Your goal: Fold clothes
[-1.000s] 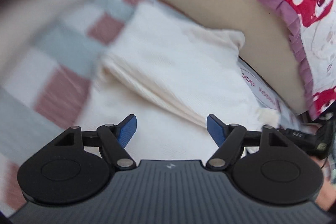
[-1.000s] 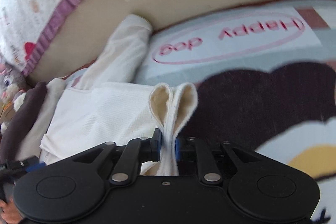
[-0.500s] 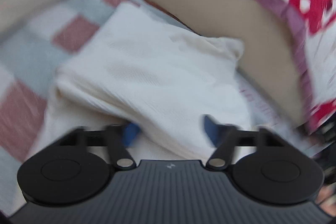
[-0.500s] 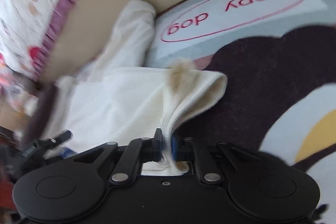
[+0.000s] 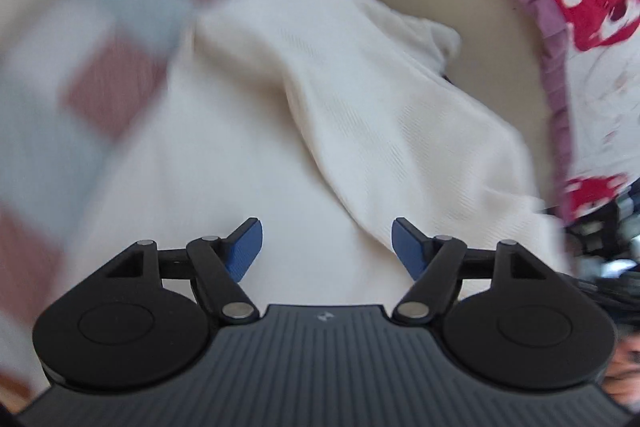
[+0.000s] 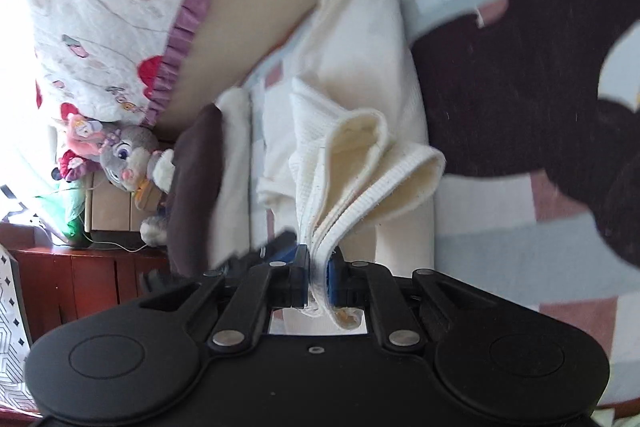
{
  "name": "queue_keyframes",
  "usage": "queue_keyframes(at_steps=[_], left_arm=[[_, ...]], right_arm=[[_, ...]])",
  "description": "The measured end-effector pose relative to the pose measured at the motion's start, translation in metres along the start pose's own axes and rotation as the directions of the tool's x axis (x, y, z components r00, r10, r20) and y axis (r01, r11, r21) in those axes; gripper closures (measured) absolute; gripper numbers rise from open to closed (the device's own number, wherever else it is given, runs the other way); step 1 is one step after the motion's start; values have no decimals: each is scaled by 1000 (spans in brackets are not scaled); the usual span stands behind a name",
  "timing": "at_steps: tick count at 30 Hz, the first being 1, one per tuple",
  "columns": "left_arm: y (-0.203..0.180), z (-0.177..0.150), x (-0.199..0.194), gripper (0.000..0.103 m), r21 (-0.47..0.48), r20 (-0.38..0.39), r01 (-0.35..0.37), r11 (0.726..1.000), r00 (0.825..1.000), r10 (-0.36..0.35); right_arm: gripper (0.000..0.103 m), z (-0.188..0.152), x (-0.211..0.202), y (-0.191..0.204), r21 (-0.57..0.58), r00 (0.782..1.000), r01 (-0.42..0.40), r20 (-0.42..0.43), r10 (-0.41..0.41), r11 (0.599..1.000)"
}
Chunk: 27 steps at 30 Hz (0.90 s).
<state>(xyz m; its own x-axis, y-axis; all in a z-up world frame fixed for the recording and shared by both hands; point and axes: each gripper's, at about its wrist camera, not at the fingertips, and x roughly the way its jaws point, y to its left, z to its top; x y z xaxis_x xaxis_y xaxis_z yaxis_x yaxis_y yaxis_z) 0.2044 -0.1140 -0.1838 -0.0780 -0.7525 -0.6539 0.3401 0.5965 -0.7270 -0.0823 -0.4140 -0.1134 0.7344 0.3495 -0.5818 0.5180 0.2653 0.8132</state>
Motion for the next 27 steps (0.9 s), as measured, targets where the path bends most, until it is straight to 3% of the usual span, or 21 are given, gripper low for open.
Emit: queue_keyframes(at_steps=[2, 3, 5, 8, 9, 12, 16, 19, 21, 24, 26, 27], left_arm=[[9, -17, 6, 31, -153, 15, 120, 981, 993, -119], [14, -26, 12, 29, -235, 40, 181, 955, 983, -177], [22, -42, 24, 24, -390, 97, 294, 873, 955, -279], [29, -61, 56, 24, -569, 124, 360, 739, 926, -356], [29, -65, 63, 24, -589, 125, 359, 724, 926, -357], [21, -70, 69, 23, -565, 139, 357, 744, 930, -340], [23, -71, 65, 8, -546, 256, 476, 690, 879, -403], [26, -64, 68, 8, -560, 321, 530, 636, 847, -423], [25, -54, 65, 10, -546, 344, 526, 652, 851, -397], [15, -32, 49, 16, -446, 349, 468, 763, 876, -333], [-2, -18, 31, 55, -283, 341, 388, 877, 895, -286], [-14, -12, 22, 68, -194, 338, 334, 923, 905, -257]], right_arm=[[92, -4, 3, -2, 29, 1000, -17, -5, 17, 999], [92, -6, 4, -3, 44, 1000, -25, -7, 25, 999], [92, -11, 7, -5, 73, 999, -41, -12, 42, 996], [92, -15, 8, -6, 116, 997, -80, -4, 81, 990], [92, -15, 7, -6, 129, 995, -98, 4, 98, 987], [92, -17, 4, -4, 169, 988, -153, 29, 150, 974], [92, -17, 1, -2, 227, 971, -239, 68, 229, 944], [92, -17, -2, 6, 207, 973, -232, 62, 224, 951], [91, -19, -2, 5, 199, 975, -223, 54, 216, 954], [91, -23, -1, -1, 206, 977, -212, 44, 207, 955], [91, -25, 0, -7, 225, 978, -209, 41, 206, 952], [92, -27, 2, -10, 240, 977, -214, 40, 211, 947]])
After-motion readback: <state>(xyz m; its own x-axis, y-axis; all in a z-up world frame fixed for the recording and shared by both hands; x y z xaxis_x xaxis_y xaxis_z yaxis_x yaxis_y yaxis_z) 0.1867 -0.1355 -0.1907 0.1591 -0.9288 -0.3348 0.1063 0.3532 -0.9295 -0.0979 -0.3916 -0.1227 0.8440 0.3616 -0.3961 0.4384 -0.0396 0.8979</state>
